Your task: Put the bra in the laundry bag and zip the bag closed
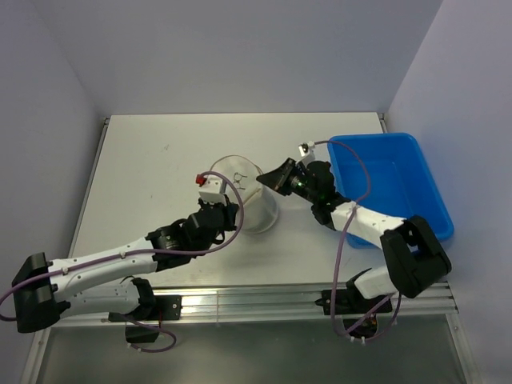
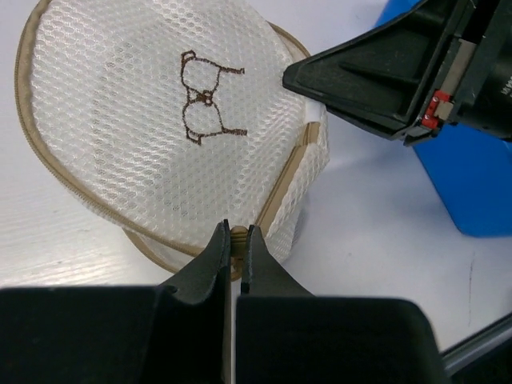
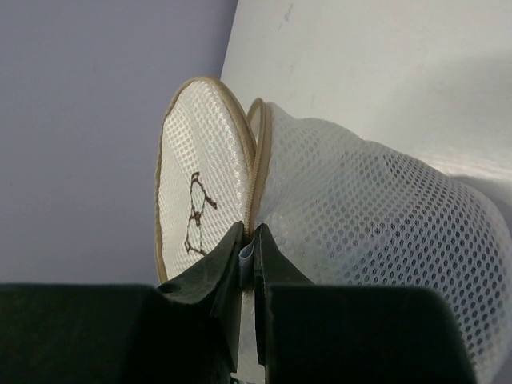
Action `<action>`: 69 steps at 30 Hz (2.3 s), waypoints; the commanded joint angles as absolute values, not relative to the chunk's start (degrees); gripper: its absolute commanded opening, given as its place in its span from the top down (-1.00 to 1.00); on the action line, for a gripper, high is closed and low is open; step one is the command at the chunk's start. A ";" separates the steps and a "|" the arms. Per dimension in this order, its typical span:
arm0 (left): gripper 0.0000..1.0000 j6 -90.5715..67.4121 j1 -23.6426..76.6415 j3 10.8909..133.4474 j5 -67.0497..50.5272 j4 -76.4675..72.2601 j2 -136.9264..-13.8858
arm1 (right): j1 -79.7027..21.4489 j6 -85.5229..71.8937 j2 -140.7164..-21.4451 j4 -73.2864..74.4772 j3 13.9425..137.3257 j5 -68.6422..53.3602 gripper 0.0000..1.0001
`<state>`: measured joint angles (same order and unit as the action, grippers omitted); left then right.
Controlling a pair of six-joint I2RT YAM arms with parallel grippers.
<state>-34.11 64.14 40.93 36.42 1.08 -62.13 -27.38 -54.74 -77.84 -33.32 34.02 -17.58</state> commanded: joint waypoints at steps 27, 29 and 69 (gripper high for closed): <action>1.00 -27.51 64.25 43.69 37.88 -11.42 -65.83 | -33.39 -51.67 -60.56 -16.78 33.93 -4.05 -0.59; 1.00 -27.86 64.25 43.07 36.75 -12.39 -65.30 | -36.20 -54.31 -60.38 -17.31 33.66 -0.54 -0.65; 1.00 -36.38 64.16 31.20 45.86 4.64 -48.97 | -28.58 -46.68 -79.08 -24.79 43.06 -0.51 1.00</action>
